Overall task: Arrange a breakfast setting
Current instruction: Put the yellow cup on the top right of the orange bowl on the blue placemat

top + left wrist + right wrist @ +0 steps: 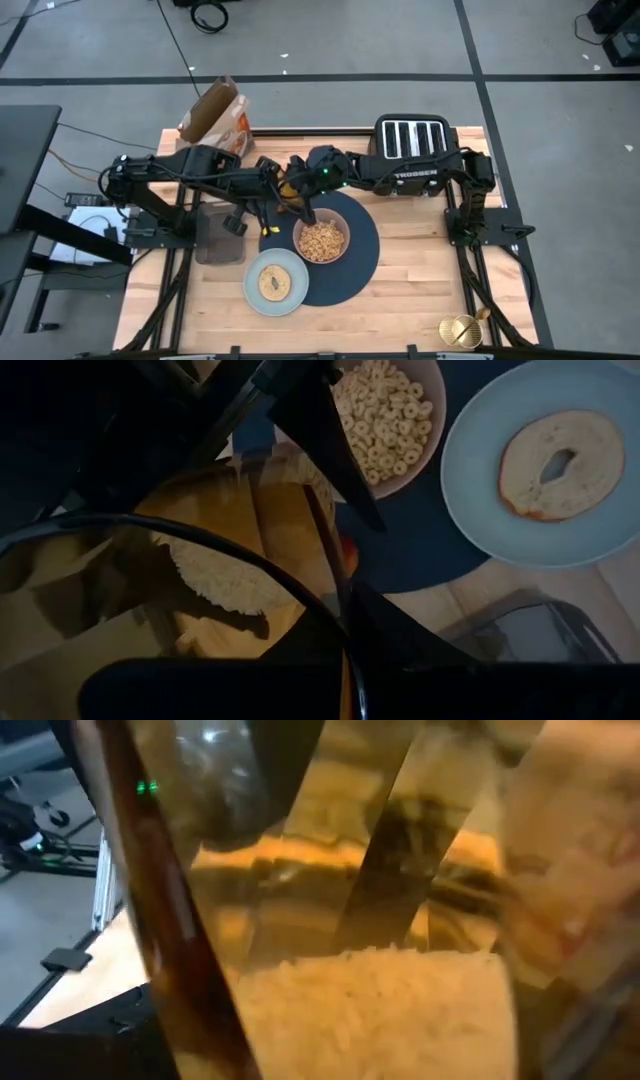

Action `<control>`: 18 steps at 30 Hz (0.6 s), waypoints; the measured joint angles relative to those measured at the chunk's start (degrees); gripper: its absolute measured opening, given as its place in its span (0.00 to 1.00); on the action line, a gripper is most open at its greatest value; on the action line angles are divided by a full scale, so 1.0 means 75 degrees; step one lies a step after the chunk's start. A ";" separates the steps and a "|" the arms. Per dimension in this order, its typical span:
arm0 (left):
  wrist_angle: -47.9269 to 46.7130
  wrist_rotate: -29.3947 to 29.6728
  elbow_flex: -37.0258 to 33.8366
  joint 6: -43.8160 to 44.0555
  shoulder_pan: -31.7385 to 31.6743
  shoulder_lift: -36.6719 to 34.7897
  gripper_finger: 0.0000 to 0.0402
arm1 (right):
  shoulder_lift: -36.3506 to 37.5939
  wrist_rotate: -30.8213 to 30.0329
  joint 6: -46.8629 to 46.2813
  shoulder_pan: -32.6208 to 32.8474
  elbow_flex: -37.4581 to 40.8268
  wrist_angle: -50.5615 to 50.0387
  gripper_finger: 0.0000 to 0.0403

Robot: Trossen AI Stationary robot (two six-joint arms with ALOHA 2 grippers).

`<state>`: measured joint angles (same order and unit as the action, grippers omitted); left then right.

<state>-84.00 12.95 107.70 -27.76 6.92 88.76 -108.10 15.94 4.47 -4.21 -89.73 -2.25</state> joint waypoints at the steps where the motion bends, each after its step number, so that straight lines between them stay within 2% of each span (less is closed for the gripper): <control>1: 0.0039 -0.0001 0.0000 -0.0008 -0.0001 0.0005 0.04 | -0.0022 0.0026 -0.0031 -0.0001 0.0000 0.0077 0.99; 9: -0.0269 -0.0117 0.0003 -0.0421 -0.0004 0.0110 0.04 | -0.0075 0.0041 -0.0138 -0.0023 0.0000 0.0094 0.91; 18: -0.0240 -0.0306 0.0000 -0.0456 -0.0004 0.0145 0.06 | -0.0072 0.0067 -0.0175 -0.0020 0.0001 0.0081 0.89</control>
<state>-85.80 10.66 107.70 -31.18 6.90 89.84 -108.64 16.45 3.16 -4.36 -89.72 -1.65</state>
